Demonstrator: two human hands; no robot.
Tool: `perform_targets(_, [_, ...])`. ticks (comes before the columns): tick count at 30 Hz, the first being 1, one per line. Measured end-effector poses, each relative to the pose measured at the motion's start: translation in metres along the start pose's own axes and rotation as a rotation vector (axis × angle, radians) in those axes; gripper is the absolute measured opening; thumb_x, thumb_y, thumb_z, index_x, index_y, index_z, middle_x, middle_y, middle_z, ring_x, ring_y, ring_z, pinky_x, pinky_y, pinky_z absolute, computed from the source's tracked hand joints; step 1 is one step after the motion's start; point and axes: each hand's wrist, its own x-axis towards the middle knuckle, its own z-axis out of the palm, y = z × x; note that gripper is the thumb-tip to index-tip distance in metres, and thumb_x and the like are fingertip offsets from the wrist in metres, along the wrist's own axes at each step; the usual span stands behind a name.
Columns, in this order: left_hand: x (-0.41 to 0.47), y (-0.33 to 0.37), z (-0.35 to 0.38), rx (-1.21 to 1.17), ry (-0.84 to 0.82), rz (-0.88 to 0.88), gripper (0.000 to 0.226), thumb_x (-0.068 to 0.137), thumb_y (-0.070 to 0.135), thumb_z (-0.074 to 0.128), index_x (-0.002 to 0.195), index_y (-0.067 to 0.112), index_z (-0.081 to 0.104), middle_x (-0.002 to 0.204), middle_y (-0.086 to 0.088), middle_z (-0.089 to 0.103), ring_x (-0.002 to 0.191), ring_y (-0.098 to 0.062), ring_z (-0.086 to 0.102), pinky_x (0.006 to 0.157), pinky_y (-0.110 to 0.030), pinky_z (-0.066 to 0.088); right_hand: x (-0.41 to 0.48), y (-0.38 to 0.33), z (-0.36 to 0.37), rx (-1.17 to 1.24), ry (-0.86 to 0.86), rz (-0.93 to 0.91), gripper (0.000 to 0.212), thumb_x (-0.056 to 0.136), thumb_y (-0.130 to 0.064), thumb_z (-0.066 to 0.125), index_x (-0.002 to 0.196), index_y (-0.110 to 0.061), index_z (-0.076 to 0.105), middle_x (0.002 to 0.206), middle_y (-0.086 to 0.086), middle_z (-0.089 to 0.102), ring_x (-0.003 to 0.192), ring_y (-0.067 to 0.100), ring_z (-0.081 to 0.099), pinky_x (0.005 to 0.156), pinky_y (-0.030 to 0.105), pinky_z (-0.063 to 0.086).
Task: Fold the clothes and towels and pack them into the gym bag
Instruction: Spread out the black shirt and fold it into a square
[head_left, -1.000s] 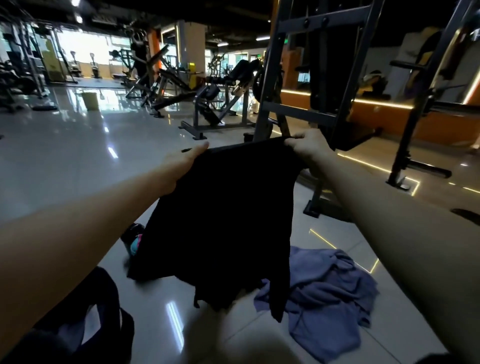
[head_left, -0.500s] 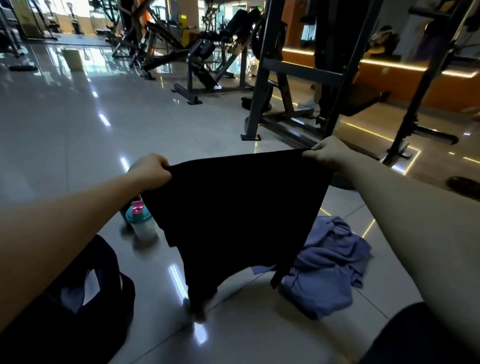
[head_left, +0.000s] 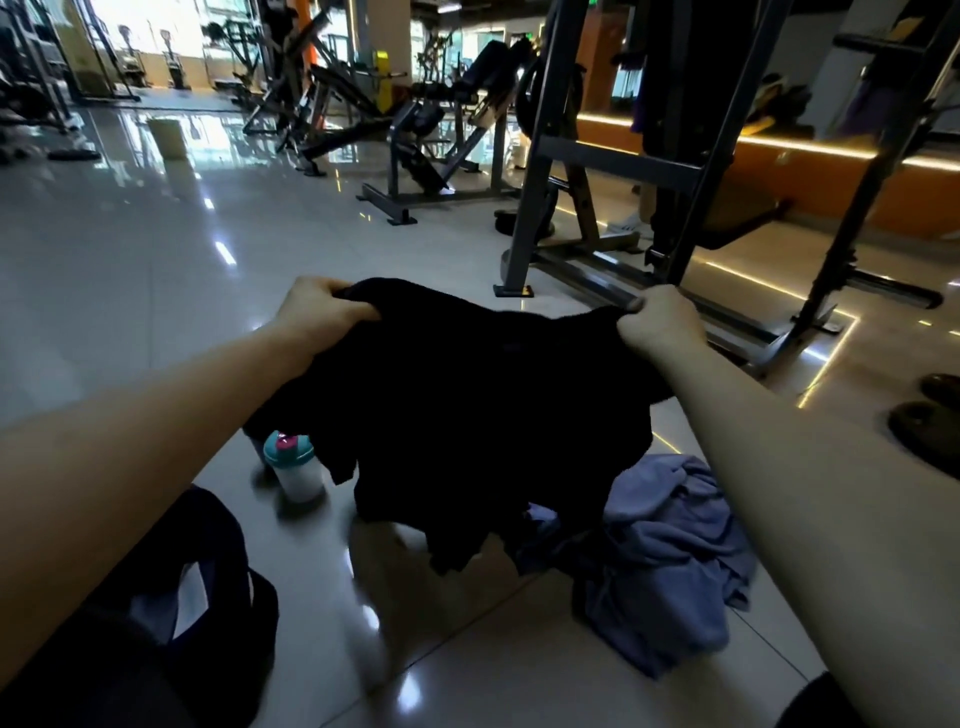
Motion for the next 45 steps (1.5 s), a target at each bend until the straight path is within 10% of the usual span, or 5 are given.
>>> perform_targets(6, [-0.009, 0.036, 0.039, 0.006, -0.148, 0.078, 0.026, 0.083, 0.007, 0.074, 0.108, 0.015, 0.074, 0.099, -0.01, 0.072, 0.088, -0.023, 0.068, 0.088, -0.034, 0.056, -0.045, -0.101, 0.037, 0.234, -0.625, -0.292, 0.072, 0.086, -0.013, 0.077, 0.147, -0.011, 0.04, 0.124, 0.001, 0.052, 0.113, 0.016, 0.05, 0.094, 0.026, 0.046])
perform_targets(14, [-0.013, 0.007, 0.024, 0.568, -0.457, 0.079, 0.009, 0.084, 0.008, 0.071, 0.09, 0.011, 0.065, 0.088, -0.01, 0.069, 0.076, -0.022, 0.066, 0.071, -0.031, 0.055, -0.037, -0.075, 0.034, 0.458, -0.395, -0.133, 0.032, 0.096, 0.0, 0.05, 0.124, 0.005, 0.063, 0.104, 0.023, 0.063, 0.095, 0.031, 0.066, 0.083, 0.039, 0.053])
perform_targets(19, [-0.001, -0.01, -0.001, 0.232, -0.236, -0.078, 0.018, 0.085, 0.011, 0.076, 0.102, 0.007, 0.068, 0.089, -0.011, 0.069, 0.078, -0.024, 0.066, 0.068, -0.034, 0.056, -0.029, -0.05, 0.021, 0.476, -0.455, 0.05, 0.007, 0.097, -0.011, 0.055, 0.095, -0.012, 0.062, 0.075, 0.005, 0.055, 0.059, 0.013, 0.058, 0.06, 0.029, 0.044])
perform_targets(30, [-0.023, 0.034, 0.029, 0.085, -0.417, 0.238, 0.019, 0.093, 0.004, 0.065, 0.088, 0.021, 0.07, 0.069, 0.007, 0.064, 0.055, -0.002, 0.061, 0.049, -0.017, 0.046, -0.06, -0.079, 0.042, 0.371, -0.713, -0.22, 0.075, 0.069, -0.009, 0.079, 0.137, -0.022, 0.051, 0.131, 0.007, 0.06, 0.122, 0.023, 0.056, 0.105, 0.049, 0.039])
perform_targets(45, [-0.023, 0.023, 0.032, -0.198, -0.528, 0.096, 0.012, 0.096, 0.003, 0.062, 0.103, 0.005, 0.071, 0.096, -0.008, 0.07, 0.095, -0.018, 0.065, 0.092, -0.03, 0.054, -0.042, -0.075, 0.025, 0.443, -0.649, -0.235, 0.033, 0.092, -0.007, 0.065, 0.125, -0.002, 0.063, 0.105, 0.01, 0.069, 0.098, 0.021, 0.067, 0.089, 0.038, 0.05])
